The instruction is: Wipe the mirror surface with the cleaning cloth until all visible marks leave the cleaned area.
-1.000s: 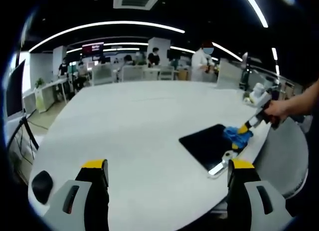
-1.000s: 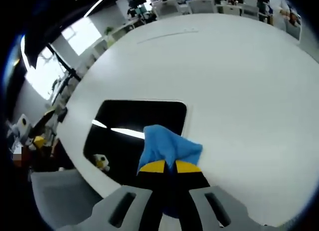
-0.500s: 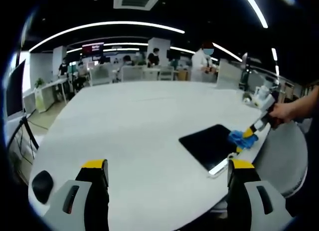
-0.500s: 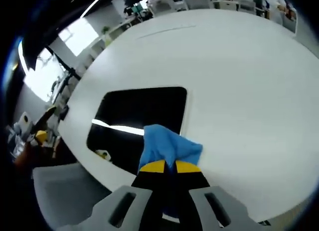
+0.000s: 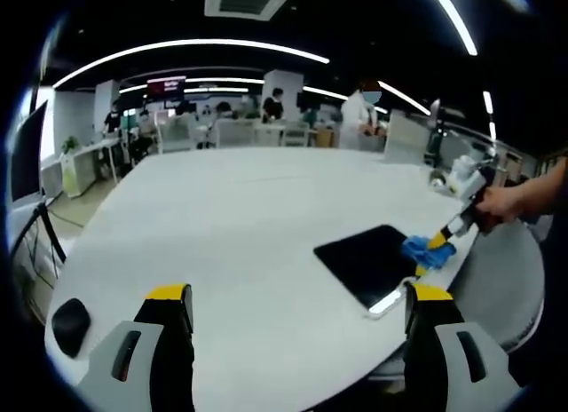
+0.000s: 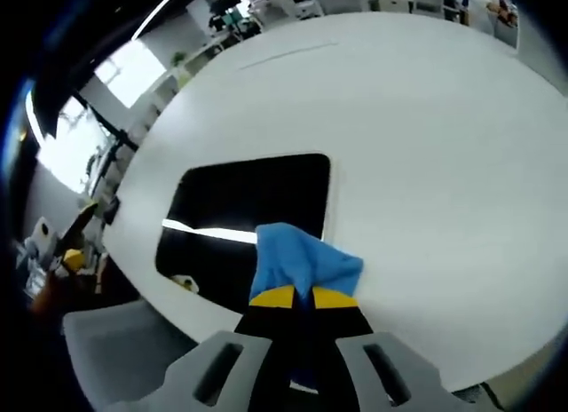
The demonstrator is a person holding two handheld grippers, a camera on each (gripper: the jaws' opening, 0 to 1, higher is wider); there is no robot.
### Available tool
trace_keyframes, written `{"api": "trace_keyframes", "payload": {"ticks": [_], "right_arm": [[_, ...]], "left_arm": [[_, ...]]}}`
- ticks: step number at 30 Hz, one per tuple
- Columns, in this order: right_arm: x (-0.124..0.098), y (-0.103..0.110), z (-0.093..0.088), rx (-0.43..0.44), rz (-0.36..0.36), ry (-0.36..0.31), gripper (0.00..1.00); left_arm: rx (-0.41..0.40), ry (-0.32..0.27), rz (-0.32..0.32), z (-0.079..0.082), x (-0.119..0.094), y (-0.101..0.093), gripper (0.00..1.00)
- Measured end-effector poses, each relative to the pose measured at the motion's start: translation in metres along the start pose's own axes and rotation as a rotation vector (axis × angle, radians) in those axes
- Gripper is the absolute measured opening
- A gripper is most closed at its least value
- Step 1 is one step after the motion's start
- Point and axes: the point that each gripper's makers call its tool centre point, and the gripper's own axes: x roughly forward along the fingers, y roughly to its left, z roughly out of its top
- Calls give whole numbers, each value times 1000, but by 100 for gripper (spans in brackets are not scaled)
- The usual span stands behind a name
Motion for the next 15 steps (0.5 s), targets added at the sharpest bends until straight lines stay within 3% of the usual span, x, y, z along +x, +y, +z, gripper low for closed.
{"api": "trace_keyframes", "payload": {"ticks": [15], "right_arm": [[13, 31, 2, -6, 40, 10, 0]], "left_arm": [[-7, -3, 1, -2, -4, 1, 100]]}}
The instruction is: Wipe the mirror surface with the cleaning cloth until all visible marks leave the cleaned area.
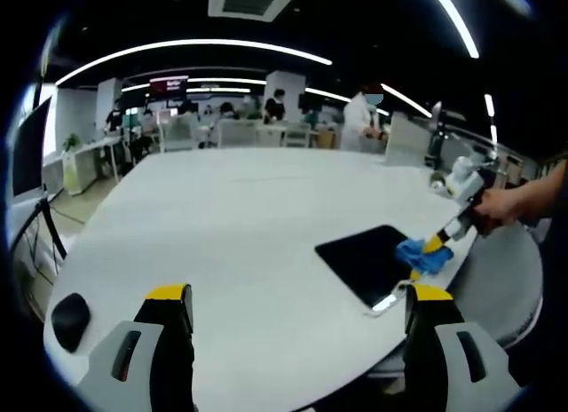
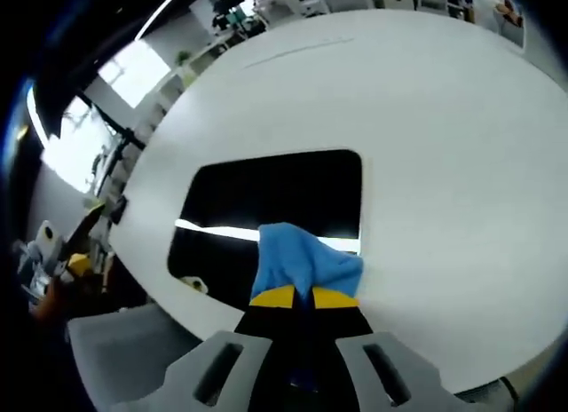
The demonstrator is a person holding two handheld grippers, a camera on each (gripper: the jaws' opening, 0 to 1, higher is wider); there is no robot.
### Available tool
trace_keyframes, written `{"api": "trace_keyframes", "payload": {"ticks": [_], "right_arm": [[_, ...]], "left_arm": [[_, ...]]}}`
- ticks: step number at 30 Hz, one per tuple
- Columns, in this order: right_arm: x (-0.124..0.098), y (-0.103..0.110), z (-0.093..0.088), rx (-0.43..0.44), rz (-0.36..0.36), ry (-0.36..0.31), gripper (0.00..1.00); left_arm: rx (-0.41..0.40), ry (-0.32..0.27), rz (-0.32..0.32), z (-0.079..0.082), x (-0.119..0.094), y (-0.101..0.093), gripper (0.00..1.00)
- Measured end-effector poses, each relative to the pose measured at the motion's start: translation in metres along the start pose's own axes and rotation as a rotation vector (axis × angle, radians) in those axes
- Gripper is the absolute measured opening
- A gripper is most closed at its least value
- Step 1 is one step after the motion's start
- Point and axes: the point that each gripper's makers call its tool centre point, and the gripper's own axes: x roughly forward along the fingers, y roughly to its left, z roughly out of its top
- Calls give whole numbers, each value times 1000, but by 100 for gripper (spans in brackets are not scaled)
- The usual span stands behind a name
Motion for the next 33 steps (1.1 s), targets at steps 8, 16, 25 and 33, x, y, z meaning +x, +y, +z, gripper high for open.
{"api": "trace_keyframes", "payload": {"ticks": [8, 16, 25, 33], "right_arm": [[11, 24, 5, -19, 27, 6, 0], [21, 46, 7, -38, 50, 16, 0], [33, 71, 10, -72, 75, 31, 0], [43, 93, 13, -111, 85, 48, 0]], "left_arm": [[2, -2, 13, -1, -4, 3, 100], [-4, -3, 15, -3, -4, 1, 100], [-5, -2, 22, -3, -7, 1, 100], [-6, -3, 34, -3, -13, 3, 100]]}}
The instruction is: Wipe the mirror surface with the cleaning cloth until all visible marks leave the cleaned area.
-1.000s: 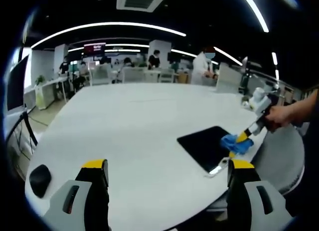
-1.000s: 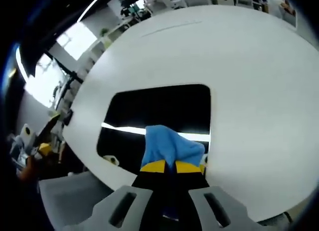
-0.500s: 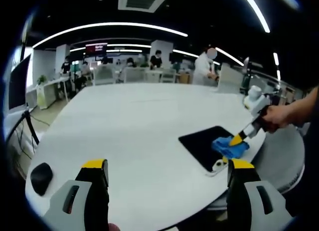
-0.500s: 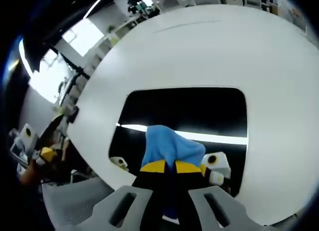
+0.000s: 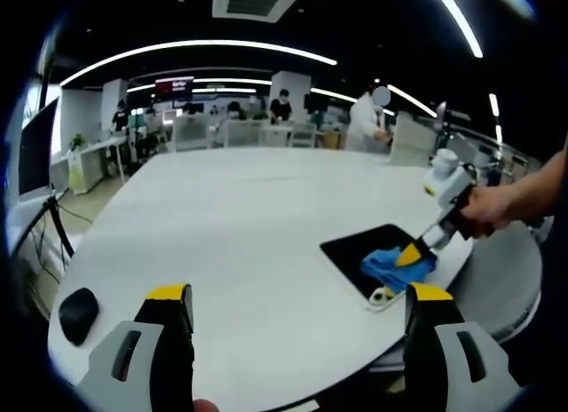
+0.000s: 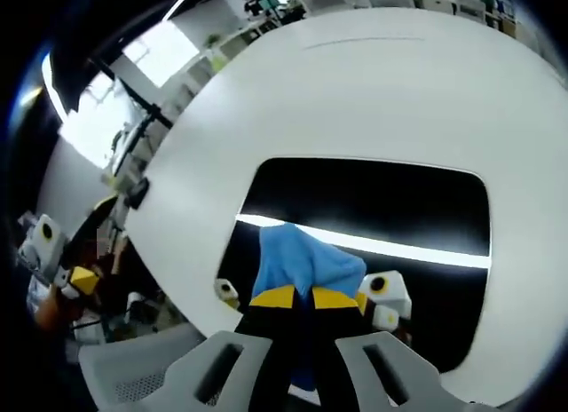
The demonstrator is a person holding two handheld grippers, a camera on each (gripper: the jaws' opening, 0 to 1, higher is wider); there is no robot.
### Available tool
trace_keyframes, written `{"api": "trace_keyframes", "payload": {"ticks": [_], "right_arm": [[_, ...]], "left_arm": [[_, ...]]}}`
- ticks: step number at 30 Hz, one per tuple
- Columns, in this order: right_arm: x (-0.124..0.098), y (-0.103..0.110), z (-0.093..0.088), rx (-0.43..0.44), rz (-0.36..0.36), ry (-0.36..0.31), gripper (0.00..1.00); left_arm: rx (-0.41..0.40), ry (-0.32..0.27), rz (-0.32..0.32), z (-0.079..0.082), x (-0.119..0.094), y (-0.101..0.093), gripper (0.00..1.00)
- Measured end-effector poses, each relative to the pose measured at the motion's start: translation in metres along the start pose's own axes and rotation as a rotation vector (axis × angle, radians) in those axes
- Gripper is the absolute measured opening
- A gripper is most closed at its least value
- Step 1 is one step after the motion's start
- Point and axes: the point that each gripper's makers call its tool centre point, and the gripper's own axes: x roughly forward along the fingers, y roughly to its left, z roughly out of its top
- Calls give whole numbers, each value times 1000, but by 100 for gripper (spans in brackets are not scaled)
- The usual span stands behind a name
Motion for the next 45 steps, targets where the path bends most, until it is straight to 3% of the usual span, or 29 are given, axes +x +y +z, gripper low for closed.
{"api": "trace_keyframes", "payload": {"ticks": [15, 19, 22, 25, 40, 43, 45], "right_arm": [[20, 32, 8, -20, 29, 15, 0], [25, 40, 10, -79, 17, 22, 0], [28, 44, 13, -35, 20, 34, 0], [30, 49, 13, -68, 16, 33, 0], [29, 51, 13, -81, 6, 27, 0], [29, 52, 12, -101, 13, 25, 1], [30, 53, 12, -158, 20, 22, 1]], "left_arm": [[3, 6, 1, -2, -3, 2, 100], [4, 3, -1, 0, -2, 1, 100], [5, 4, -1, -1, -2, 0, 100], [5, 2, -1, 0, -2, -1, 100], [1, 4, -3, -4, -1, -3, 100], [0, 5, -3, -4, -2, -3, 100], [0, 9, -2, -6, -2, -2, 100]]}}
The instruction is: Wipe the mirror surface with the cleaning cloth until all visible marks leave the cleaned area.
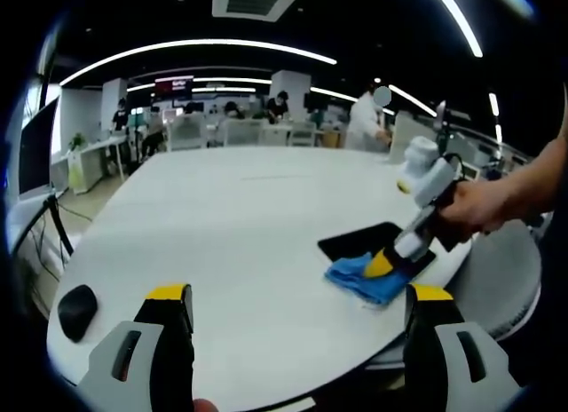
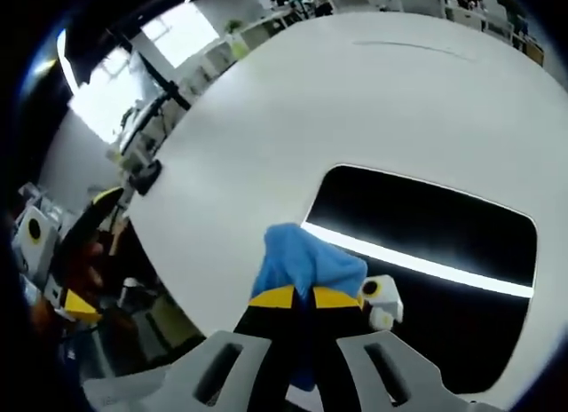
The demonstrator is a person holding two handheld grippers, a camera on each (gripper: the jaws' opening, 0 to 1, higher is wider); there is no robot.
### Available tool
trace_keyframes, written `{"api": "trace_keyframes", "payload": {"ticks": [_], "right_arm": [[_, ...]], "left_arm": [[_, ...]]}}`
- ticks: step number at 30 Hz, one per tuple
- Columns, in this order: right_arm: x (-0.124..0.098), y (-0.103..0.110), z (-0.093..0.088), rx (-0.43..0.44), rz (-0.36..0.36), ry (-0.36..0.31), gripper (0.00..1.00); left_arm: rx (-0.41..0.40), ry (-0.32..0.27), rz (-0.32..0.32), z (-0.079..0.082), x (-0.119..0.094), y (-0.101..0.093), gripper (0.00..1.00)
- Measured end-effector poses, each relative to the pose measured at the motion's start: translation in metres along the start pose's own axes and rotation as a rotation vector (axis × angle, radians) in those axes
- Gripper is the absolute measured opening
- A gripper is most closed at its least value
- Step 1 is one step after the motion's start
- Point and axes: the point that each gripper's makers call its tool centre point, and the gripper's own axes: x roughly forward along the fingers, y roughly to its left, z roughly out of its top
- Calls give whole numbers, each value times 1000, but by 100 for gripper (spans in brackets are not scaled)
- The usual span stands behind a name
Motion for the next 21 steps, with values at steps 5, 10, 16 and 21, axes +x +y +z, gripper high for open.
{"api": "trace_keyframes", "payload": {"ticks": [5, 10, 16, 21], "right_arm": [[-1, -1, 1, 62, -7, 8, 0], [-1, -1, 1, 55, -12, 10, 0], [1, -5, 8, 47, -25, -3, 0], [4, -10, 17, 51, -23, -3, 0]], "left_arm": [[-2, 7, 1, -2, -1, 0, 100], [-5, 9, -2, -2, 1, 0, 100], [-7, 12, -4, -4, 3, 0, 99], [-9, 16, 1, -4, 3, 1, 99]]}}
